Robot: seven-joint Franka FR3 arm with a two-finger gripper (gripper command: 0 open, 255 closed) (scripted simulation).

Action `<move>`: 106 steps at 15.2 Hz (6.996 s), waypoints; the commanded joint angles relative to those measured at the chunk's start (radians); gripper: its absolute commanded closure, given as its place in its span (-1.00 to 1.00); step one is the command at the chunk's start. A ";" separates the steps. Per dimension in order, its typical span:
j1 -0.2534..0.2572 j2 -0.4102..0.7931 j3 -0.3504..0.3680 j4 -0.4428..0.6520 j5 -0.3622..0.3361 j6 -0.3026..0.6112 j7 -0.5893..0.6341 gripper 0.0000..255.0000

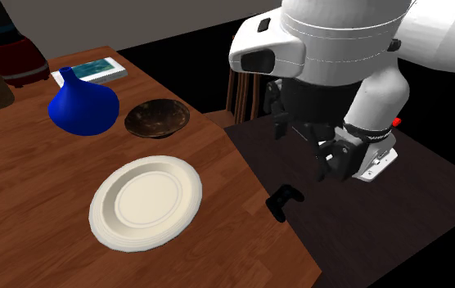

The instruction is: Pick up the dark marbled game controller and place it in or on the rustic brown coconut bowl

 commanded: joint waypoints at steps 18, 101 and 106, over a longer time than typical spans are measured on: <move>-0.023 0.462 0.107 -0.121 -0.099 0.536 0.074 -1.00; -0.301 0.614 -0.162 0.376 -0.443 0.032 -0.539 1.00; -0.356 0.716 -0.217 0.507 -0.485 0.034 -0.627 1.00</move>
